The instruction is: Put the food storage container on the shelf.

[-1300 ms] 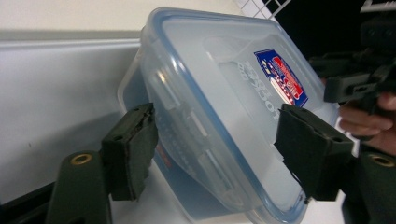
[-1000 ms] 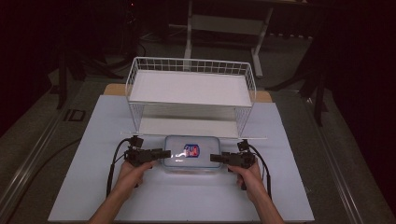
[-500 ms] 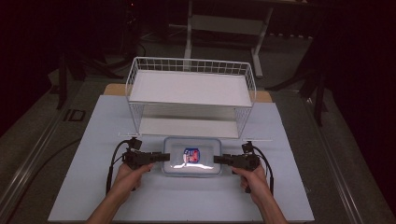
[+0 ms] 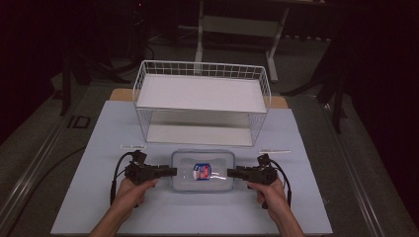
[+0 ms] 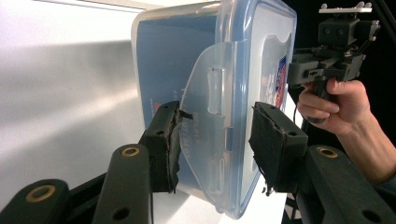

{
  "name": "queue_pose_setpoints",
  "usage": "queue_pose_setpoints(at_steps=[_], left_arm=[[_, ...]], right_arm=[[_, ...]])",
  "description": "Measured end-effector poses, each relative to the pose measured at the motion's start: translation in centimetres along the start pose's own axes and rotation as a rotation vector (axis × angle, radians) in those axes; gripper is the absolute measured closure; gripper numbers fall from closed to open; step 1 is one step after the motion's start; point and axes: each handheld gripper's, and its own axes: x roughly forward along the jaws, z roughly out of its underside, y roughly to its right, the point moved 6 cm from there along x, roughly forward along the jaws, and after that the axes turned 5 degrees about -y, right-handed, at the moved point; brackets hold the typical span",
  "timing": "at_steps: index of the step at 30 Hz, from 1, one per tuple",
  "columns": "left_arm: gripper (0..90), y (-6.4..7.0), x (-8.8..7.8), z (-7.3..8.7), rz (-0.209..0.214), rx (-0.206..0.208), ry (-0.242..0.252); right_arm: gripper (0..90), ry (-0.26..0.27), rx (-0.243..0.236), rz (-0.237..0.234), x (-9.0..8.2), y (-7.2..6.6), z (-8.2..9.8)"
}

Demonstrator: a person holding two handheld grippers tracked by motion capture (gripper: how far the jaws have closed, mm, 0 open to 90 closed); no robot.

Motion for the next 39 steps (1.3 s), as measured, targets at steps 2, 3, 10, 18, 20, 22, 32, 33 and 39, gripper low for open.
queue_pose_setpoints(at_steps=[2,3,10,18,20,22,32,33,39], left_arm=[[53.9,0.0,0.0,0.1,-0.002,0.004,0.002],[53.9,0.1,0.0,0.1,-0.005,0.004,0.006],[50.3,0.6,0.2,0.2,-0.082,0.017,0.04],[48.8,0.7,0.0,0.1,-0.117,0.026,0.066],[48.8,0.8,-0.1,0.0,-0.117,0.029,0.07],[48.8,1.0,-0.2,-0.1,-0.12,0.037,0.078],[48.8,1.8,-0.9,-0.7,-0.129,0.057,0.105],[48.8,1.8,-1.0,-0.8,-0.13,0.062,0.107],[48.8,2.4,-1.4,-1.3,-0.131,0.081,0.116]], right_arm=[[52.0,0.0,-0.004,0.001,0.0,0.0,0.0],[52.0,0.001,-0.006,0.002,0.0,0.0,0.0],[51.0,0.008,-0.012,0.035,0.2,-0.4,0.0],[51.4,0.028,-0.051,0.066,0.4,-1.1,-0.2],[51.5,0.039,-0.048,0.065,0.3,-1.1,-0.2],[51.5,0.049,-0.052,0.063,0.2,-1.2,-0.3],[51.5,0.082,-0.071,0.064,-0.2,-2.0,-0.8],[51.5,0.086,-0.074,0.064,-0.2,-2.1,-0.9],[51.5,0.102,-0.094,0.065,-0.6,-2.6,-1.3]])
